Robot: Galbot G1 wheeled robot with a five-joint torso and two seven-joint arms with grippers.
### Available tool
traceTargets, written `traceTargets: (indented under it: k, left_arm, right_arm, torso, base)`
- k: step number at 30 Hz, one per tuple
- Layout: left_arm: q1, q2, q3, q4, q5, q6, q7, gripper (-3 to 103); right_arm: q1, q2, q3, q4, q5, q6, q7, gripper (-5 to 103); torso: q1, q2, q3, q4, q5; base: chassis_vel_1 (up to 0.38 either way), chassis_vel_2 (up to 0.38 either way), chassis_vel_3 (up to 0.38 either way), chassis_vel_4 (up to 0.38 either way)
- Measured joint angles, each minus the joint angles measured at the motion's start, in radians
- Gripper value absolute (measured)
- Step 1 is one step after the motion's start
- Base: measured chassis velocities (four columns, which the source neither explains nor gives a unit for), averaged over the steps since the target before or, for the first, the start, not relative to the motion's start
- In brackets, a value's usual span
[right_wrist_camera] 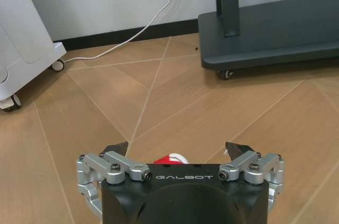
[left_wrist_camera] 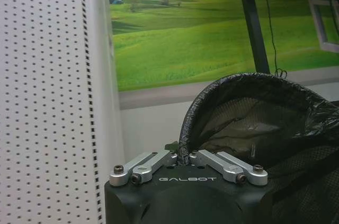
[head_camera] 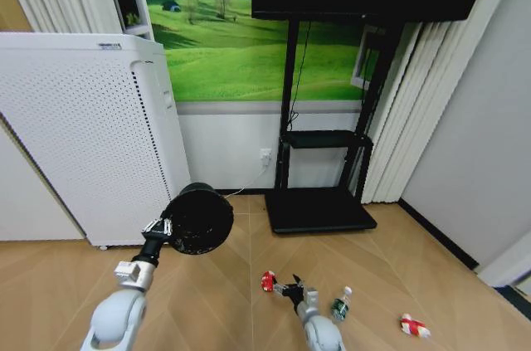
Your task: Pick up the trash bin and place the garbage on the floor into it.
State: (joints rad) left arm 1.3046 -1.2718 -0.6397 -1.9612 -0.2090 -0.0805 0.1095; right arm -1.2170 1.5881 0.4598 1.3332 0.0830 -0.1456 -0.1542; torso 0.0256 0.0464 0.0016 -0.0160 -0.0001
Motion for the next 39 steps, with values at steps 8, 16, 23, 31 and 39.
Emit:
traceTargets:
  k: [8,16,23,31,39]
  left_arm:
    - [-0.052,0.037,0.083,0.023,0.001,0.017,-0.016,3]
    - [-0.063,0.086,0.114,0.019,-0.007,0.033,-0.032,3]
    - [-0.067,0.099,0.111,0.017,-0.013,0.04,-0.032,3]
    - [-0.063,0.095,0.106,0.018,-0.013,0.041,-0.031,3]
    - [-0.062,0.088,0.106,0.013,-0.006,0.049,-0.031,3]
  right_arm:
    - [0.078,0.02,-0.023,-0.162,-0.016,0.026,0.035,100]
    - [0.191,0.021,0.003,-0.368,-0.06,0.091,0.056,100]
    - [0.201,0.021,-0.009,-0.394,-0.038,0.078,0.067,100]
    - [0.227,0.021,-0.019,-0.454,-0.038,0.097,0.06,100]
    - [0.222,0.02,-0.037,-0.426,-0.017,0.086,0.048,100]
  torso:
    - [0.0,0.0,0.0,0.0,0.0001]
    - [0.0,0.0,0.0,0.0,0.0001]
    - [0.0,0.0,0.0,0.0,0.0001]
    - [0.0,0.0,0.0,0.0,0.0]
    - [0.0,0.0,0.0,0.0,0.0002]
  base:
    - [0.0,0.0,0.0,0.0]
    - [0.0,0.0,0.0,0.0]
    - [0.0,0.0,0.0,0.0]
    - [0.0,0.0,0.0,0.0]
    - [0.0,0.0,0.0,0.0]
